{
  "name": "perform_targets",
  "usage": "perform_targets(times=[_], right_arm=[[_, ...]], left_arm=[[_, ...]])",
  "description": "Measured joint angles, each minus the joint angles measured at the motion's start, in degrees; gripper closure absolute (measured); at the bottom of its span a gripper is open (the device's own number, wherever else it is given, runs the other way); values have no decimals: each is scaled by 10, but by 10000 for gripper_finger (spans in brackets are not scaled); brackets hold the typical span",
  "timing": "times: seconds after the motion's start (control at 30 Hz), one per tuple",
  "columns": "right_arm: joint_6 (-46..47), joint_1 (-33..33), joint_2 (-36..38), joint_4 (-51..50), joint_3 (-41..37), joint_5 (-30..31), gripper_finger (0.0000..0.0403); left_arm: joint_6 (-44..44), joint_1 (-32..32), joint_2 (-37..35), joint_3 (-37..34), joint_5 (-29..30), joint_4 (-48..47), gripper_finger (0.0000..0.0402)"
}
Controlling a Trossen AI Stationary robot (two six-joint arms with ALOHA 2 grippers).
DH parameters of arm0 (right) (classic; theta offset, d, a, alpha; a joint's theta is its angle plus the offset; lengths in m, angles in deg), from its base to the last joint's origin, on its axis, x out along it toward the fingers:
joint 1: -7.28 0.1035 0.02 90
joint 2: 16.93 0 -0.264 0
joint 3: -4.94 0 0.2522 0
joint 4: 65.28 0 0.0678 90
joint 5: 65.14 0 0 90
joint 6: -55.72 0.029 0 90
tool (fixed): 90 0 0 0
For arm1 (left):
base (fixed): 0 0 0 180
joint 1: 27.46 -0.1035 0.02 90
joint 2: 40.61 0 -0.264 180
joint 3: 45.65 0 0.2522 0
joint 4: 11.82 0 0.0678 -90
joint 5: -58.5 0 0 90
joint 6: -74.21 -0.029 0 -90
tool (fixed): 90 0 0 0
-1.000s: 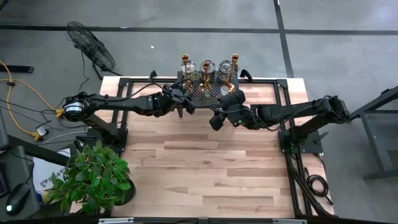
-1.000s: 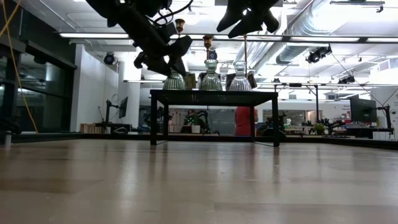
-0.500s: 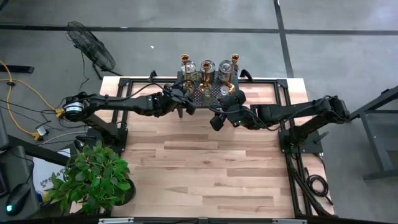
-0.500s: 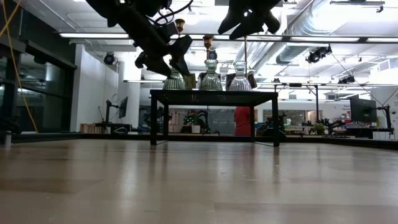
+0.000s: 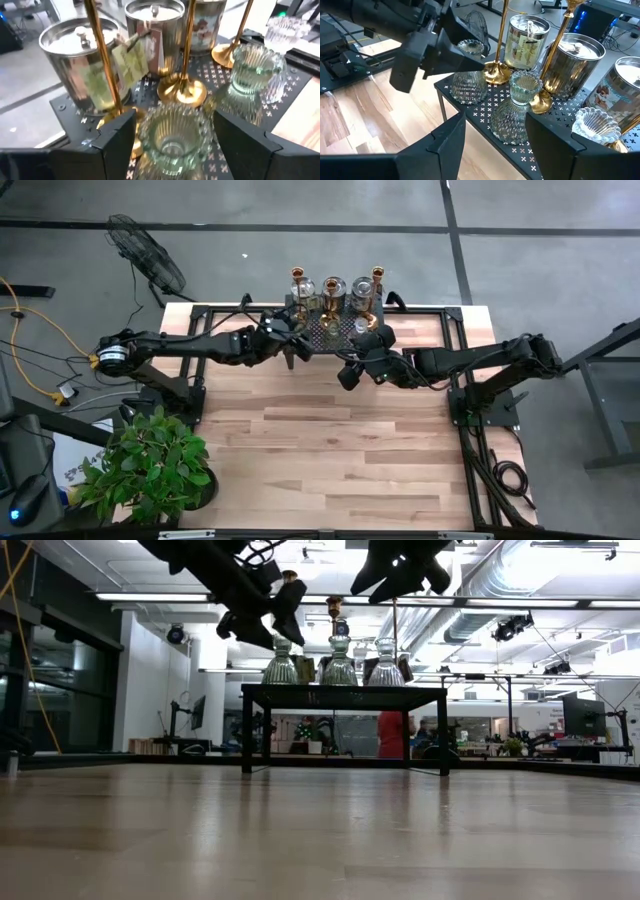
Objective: Stock candles on shelf
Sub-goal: Return to Home Position
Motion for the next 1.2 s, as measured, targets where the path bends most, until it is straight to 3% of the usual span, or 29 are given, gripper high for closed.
perform_targets(times=[0.43, 0.6, 0.77, 0.97, 1.2], right_arm=[[0, 0, 0, -10, 0, 0, 203], [0, 1, 0, -40, 0, -8, 203], [1, 20, 4, -68, -29, -59, 203], [8, 73, 54, 86, -172, -102, 203], [1, 117, 171, 327, -356, -180, 203]], left_arm=[[-26, 2, -65, 0, -36, -3, 141], [-65, 30, -98, 0, -41, -21, 149], [-89, 84, -137, -25, -40, -55, 162], [-81, 155, -222, -143, -25, 4, 178], [-69, 246, -353, -296, -12, 124, 183]])
